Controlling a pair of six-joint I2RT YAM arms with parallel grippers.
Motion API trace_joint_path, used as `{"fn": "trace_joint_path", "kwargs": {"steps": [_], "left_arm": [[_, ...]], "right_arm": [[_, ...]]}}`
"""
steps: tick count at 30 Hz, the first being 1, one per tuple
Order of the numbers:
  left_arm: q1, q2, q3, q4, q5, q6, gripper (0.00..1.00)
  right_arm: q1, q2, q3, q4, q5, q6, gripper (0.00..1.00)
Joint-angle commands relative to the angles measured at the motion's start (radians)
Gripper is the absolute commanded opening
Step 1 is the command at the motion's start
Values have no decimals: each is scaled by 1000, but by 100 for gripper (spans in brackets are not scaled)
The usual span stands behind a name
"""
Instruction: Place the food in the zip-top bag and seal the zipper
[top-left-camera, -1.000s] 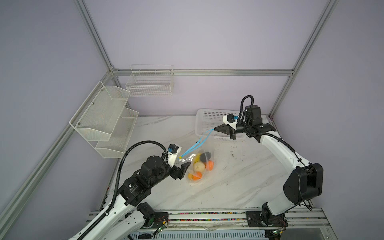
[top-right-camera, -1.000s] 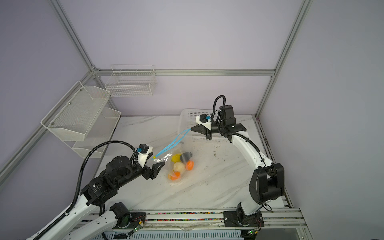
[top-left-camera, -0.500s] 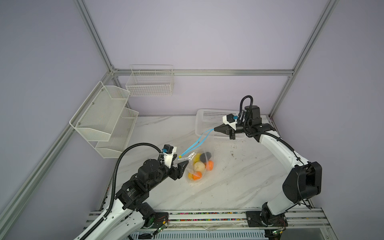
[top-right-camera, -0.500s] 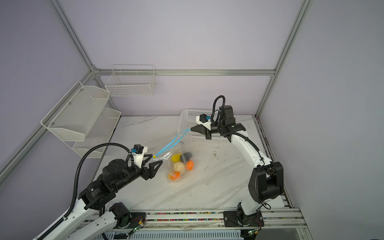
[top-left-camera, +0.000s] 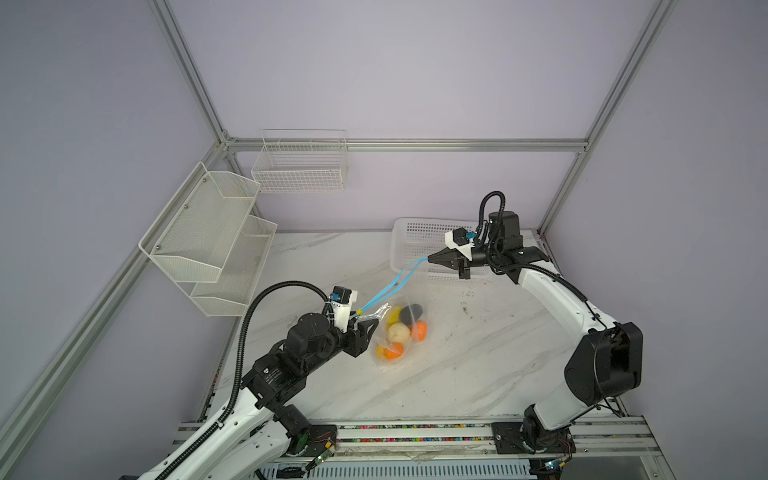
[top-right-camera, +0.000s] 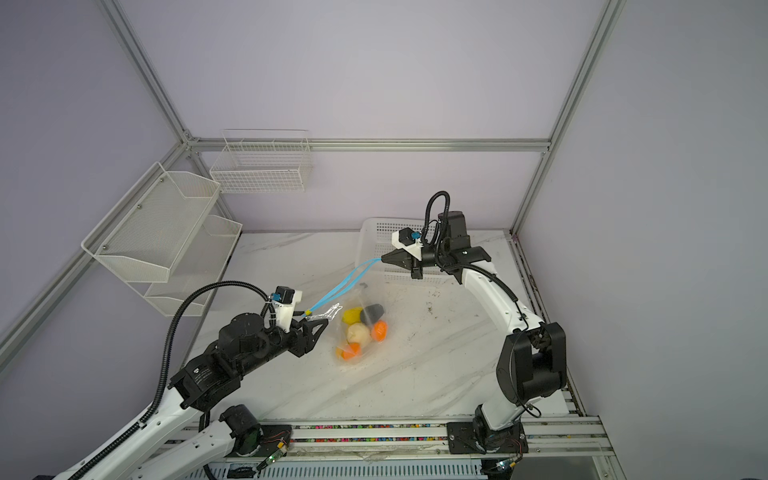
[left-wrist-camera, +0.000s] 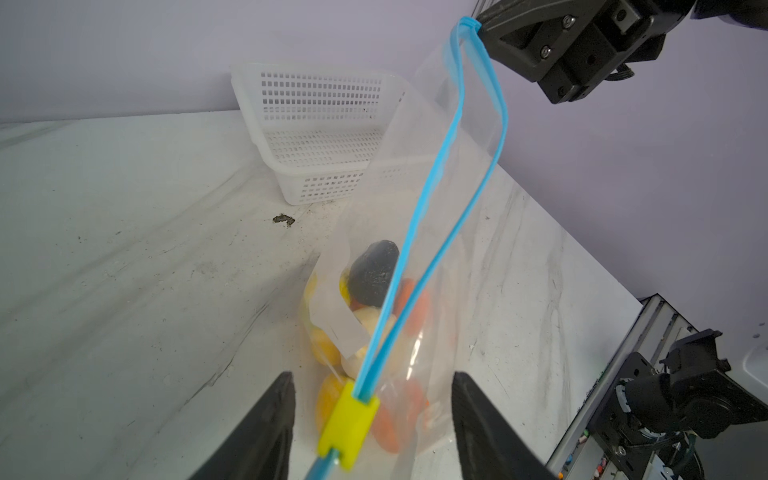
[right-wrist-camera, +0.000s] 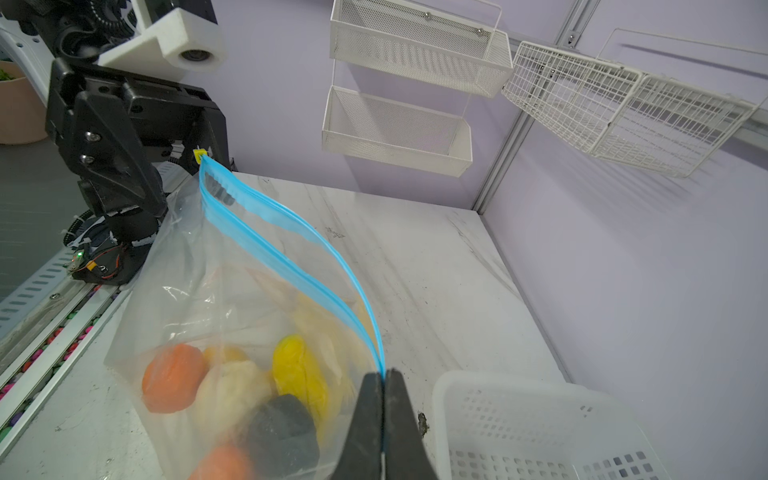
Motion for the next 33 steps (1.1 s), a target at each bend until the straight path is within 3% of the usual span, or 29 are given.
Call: {"fn": "trace_joint_path", "kwargs": {"steps": [1,9,18,25,33], "left_arm": [[-2,-38,-60,41,1,-54,61],[-2,-64,-99,76,34,-63,54],[-1,-69,-73,49,34,-20,25],[-1,-37,-15,29,13,36,10],[-1,-8,62,25,-32,109,0]], "right_arm": [[-5,18,34,-7,-25,-5,0],[-5,18,31,-7,-26,2,0],[-5,9,29,-7,-20,14,0],[-5,-6,36,-7,-1,24,0],[-5,-65,14,-7,56,41,0]]}}
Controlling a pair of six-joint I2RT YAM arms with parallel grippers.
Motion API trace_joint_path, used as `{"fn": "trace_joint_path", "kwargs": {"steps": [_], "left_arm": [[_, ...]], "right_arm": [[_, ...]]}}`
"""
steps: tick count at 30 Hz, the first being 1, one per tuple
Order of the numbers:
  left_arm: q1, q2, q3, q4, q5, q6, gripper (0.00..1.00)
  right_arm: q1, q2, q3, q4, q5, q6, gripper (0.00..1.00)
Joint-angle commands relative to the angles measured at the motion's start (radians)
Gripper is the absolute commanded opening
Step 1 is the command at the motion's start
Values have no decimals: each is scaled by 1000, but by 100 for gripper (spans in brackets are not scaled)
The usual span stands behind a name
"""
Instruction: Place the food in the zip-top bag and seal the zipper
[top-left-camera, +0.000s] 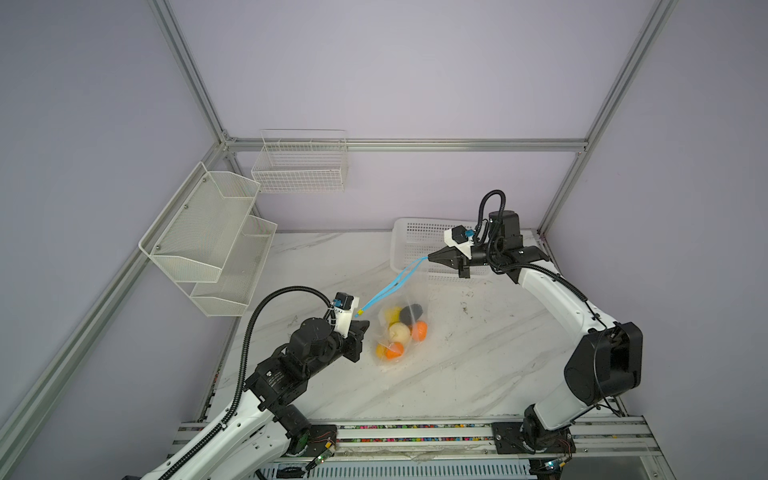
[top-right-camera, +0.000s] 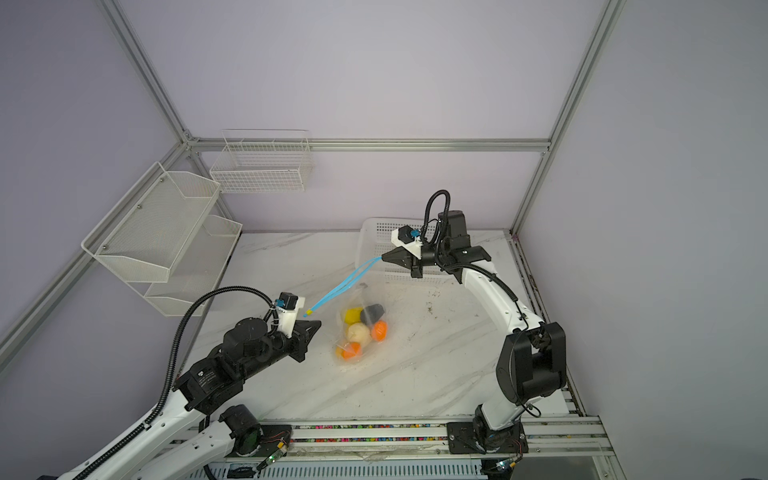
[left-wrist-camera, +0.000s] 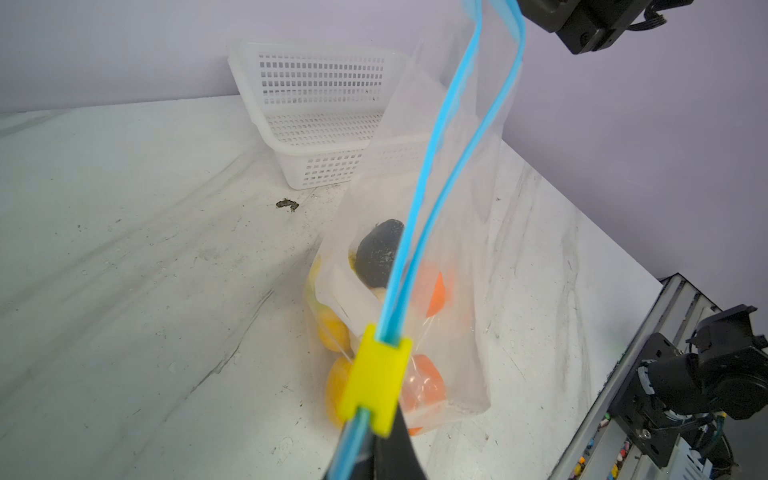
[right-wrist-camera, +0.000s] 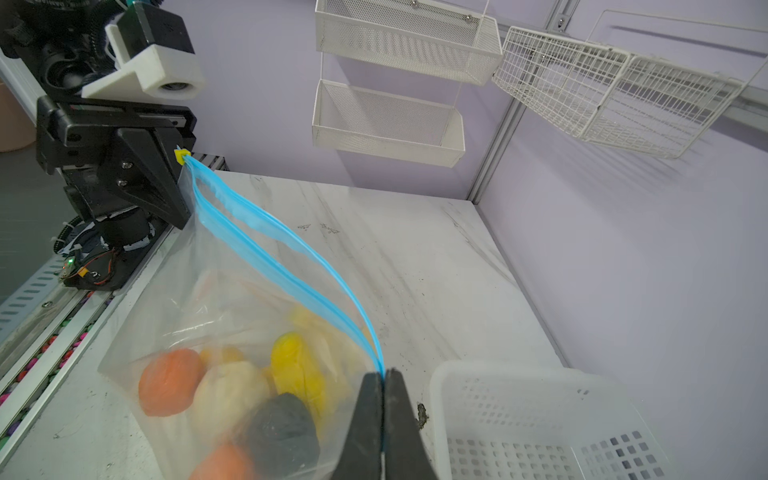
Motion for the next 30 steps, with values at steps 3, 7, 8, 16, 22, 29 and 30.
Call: {"fn": "trace_joint_path", "kwargs": {"steps": [3,7,8,16,22,29,30], "left_arm": [[-3,29,156,24,-26,74,0],[-1,72,202,54,-11,109,0],[-2,80,206,67,-6,129,0],[-1,131,161,219,51,127,0],[-2,144,161,223,66,140,0],[-2,139,154,208,53,171,0],[-2,139,150,210,54,177,0]], "right_arm": [[-5,-91,-4,-4,35,16,0],[-5,-133,-37,37,39,78,0],[-5,-143,-48,45,44,88,0],[-5,-207,-144,78,85,139,4],[-2,-207,-145,49,78,110,32],[31,-278,-96,58,73,64,51],[52,-280,-86,47,77,51,52]]}}
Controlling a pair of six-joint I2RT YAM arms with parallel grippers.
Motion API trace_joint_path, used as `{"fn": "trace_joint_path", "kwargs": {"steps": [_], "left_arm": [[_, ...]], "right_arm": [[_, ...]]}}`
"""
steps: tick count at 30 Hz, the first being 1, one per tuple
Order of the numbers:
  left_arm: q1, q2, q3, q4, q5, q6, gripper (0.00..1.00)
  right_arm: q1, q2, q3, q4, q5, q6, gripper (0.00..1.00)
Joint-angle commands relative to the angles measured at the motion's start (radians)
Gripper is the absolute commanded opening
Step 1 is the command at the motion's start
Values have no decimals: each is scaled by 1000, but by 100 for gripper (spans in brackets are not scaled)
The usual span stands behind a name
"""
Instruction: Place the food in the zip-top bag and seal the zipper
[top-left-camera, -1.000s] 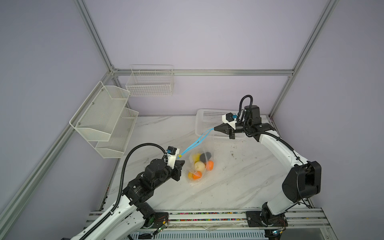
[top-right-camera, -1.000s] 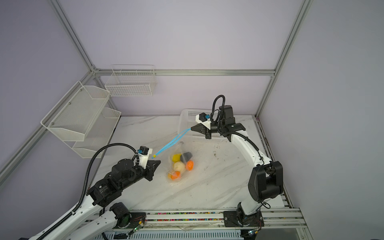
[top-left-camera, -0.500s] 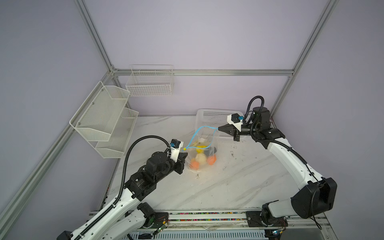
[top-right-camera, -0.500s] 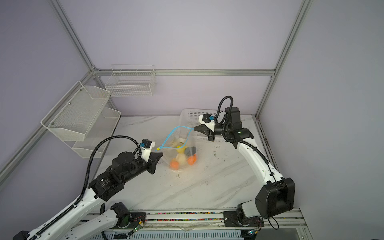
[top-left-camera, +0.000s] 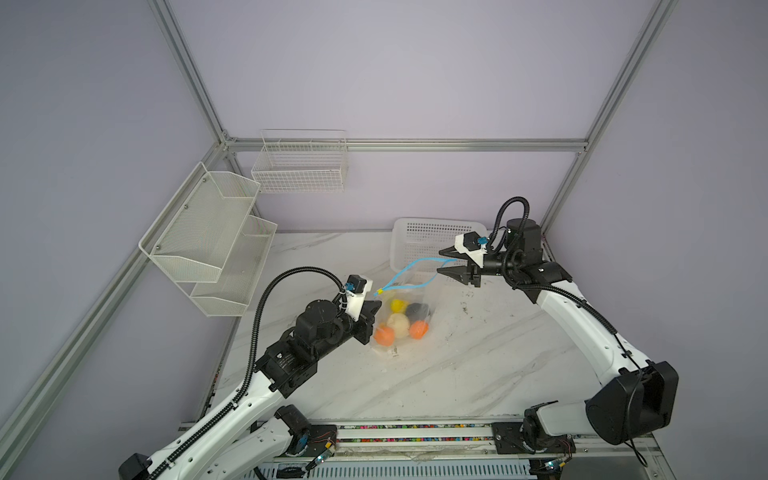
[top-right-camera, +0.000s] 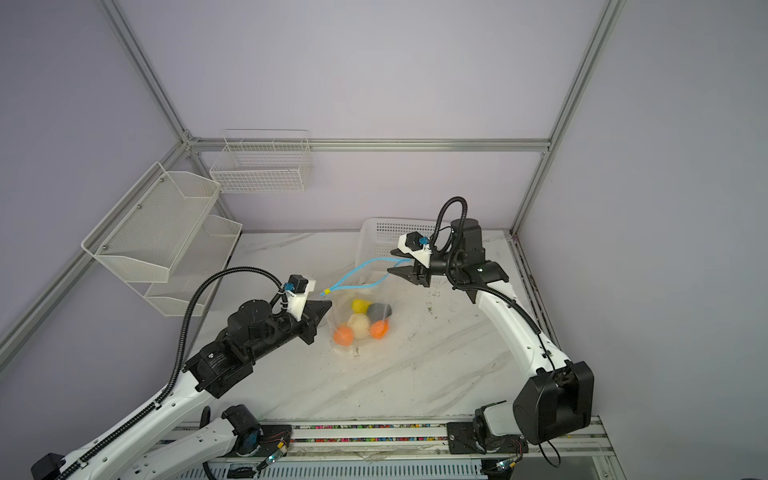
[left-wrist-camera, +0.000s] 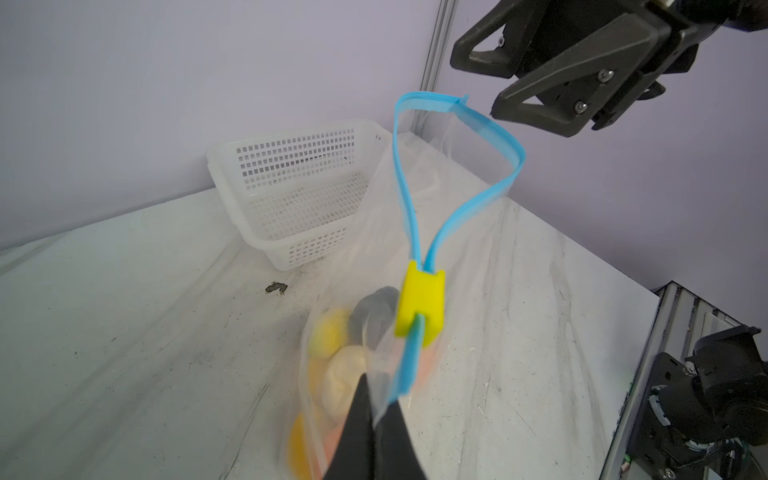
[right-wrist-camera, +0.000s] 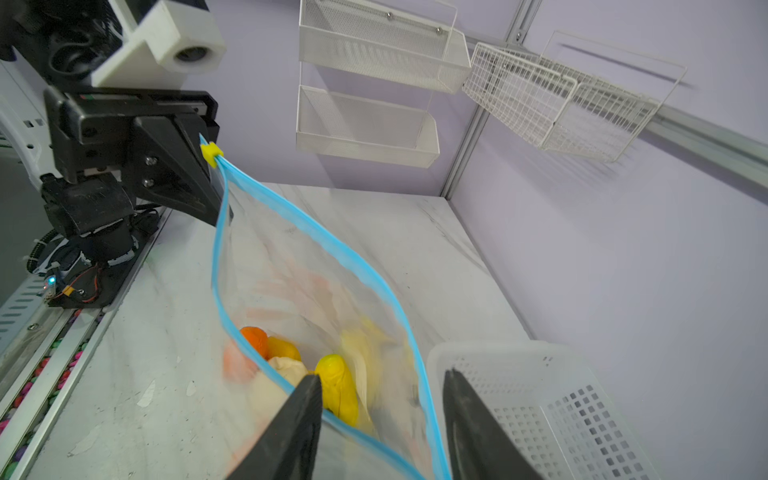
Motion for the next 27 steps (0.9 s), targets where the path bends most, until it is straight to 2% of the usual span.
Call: {"fn": "trace_joint_path", "kwargs": {"steps": [1,4,9,14,18,22,25,27], "left_arm": [[-1,-11,30,55,10,44,0],[-1,-9,23,68,12,55,0],[-1,6,28,72,26,65,0],[-2,11,29,79,31,74,0],[0,12,32,84,28,81,0],[0,14,34,90,29,84,0],[0,17,40,81,32,92,0],[0,17,40,75,31,98,0]], "right_arm": [[66,-50,66,-16,-8,-59,53],[160,-36,106,-120,39,-145,56],[309,-10,110,-125,133,-174,69],[361,94,220,-209,200,-242,74],[385,195,354,-355,225,-319,70],[404,230,397,-418,209,-339,66],[406,243,405,-451,227,-339,59],[406,252,419,-476,240,-337,50]]}}
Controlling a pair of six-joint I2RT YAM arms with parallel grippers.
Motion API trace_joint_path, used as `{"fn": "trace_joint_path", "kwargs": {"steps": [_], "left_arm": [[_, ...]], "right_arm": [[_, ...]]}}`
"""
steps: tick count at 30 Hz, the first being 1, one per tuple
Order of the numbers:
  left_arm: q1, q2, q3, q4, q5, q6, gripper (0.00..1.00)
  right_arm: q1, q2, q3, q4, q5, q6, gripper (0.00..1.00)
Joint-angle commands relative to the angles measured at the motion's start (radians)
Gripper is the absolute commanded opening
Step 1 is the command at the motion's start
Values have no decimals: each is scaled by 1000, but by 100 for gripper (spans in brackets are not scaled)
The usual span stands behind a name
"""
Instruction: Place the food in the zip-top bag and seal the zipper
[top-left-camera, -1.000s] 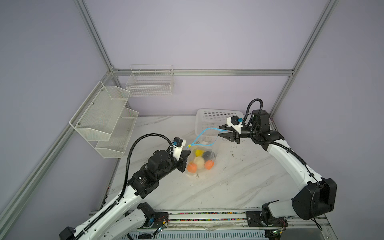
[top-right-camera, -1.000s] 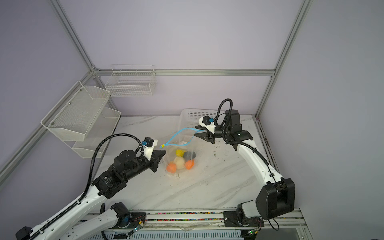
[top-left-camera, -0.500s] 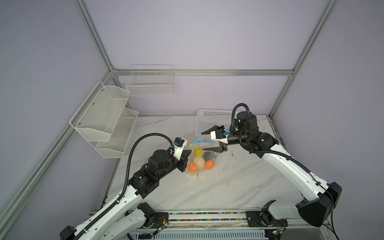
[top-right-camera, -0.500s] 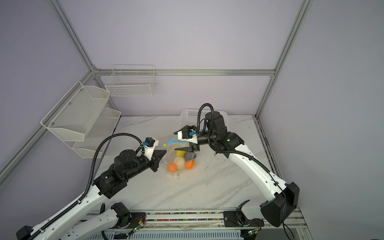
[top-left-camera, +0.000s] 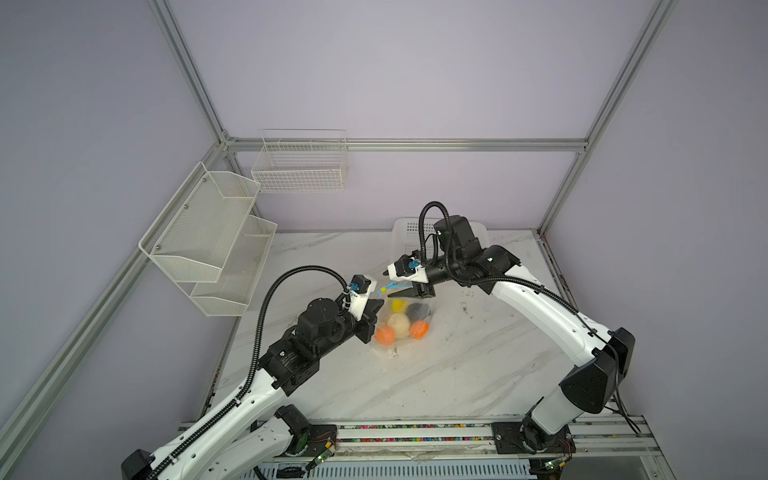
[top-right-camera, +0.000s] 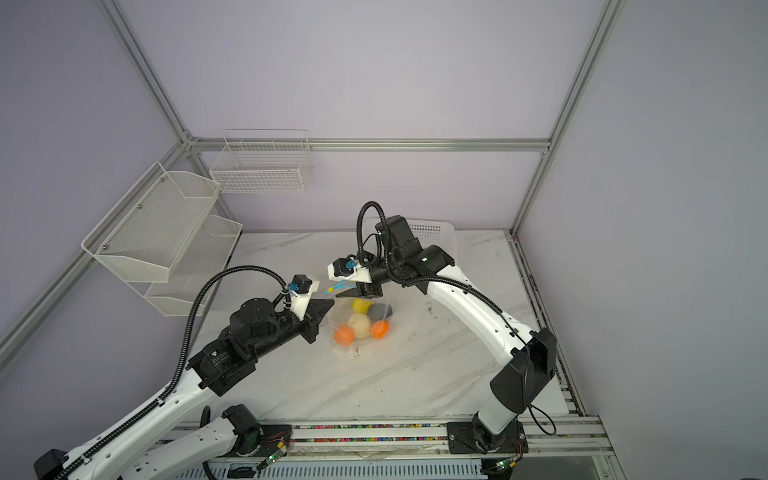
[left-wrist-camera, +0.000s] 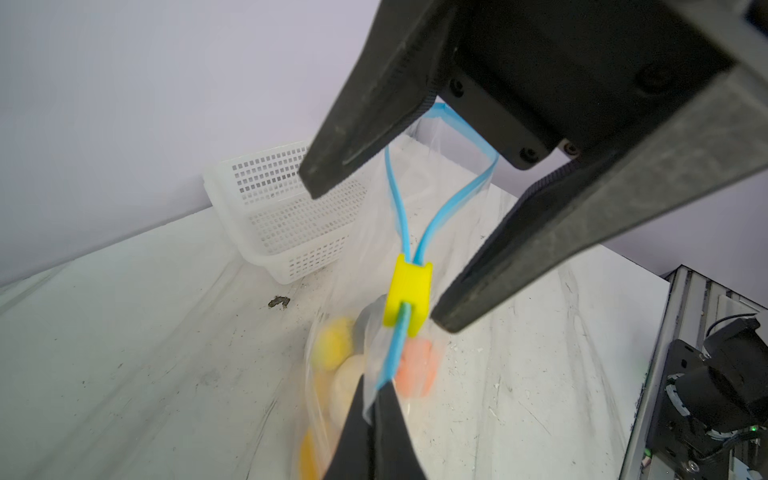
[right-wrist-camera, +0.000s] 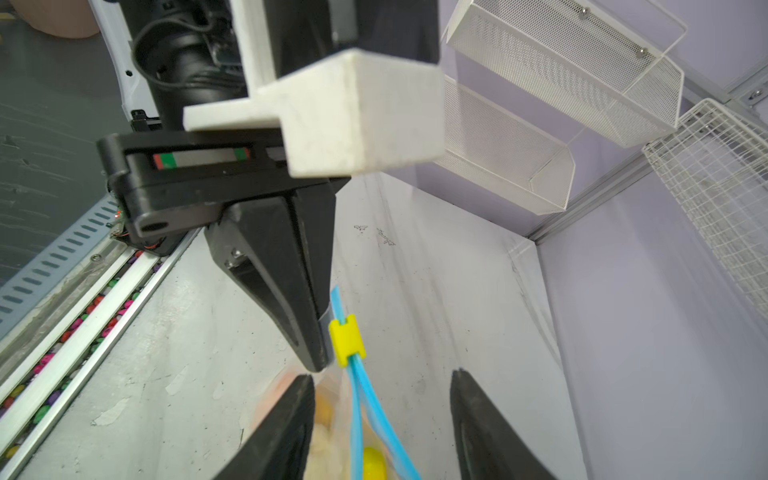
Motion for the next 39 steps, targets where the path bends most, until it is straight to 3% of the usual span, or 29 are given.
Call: {"fn": "trace_joint_path", "kwargs": {"steps": [1,14,18,23,27,32,39], "left_arm": [[0,-3,41,39,15,34,0],[0,-8,41,32,0,40,0],[3,-9,49,16,0,53,7],[9,-32,55,-20,-6,80,27],[16,-74,42,-32,-14,124,36],[45,-94,37,15,25,139,36],[102,-97,5,108,181,102,32]], "right_arm": [[5,8,34,-99,11,-35,47],[5,7,63,-113,41,-29,23],[5,9,59,-114,43,-29,18],[5,15,64,-114,49,-26,16],[4,21,66,-114,59,-25,14],[4,23,68,-114,60,-21,13],[4,20,71,-113,57,-15,13]]}}
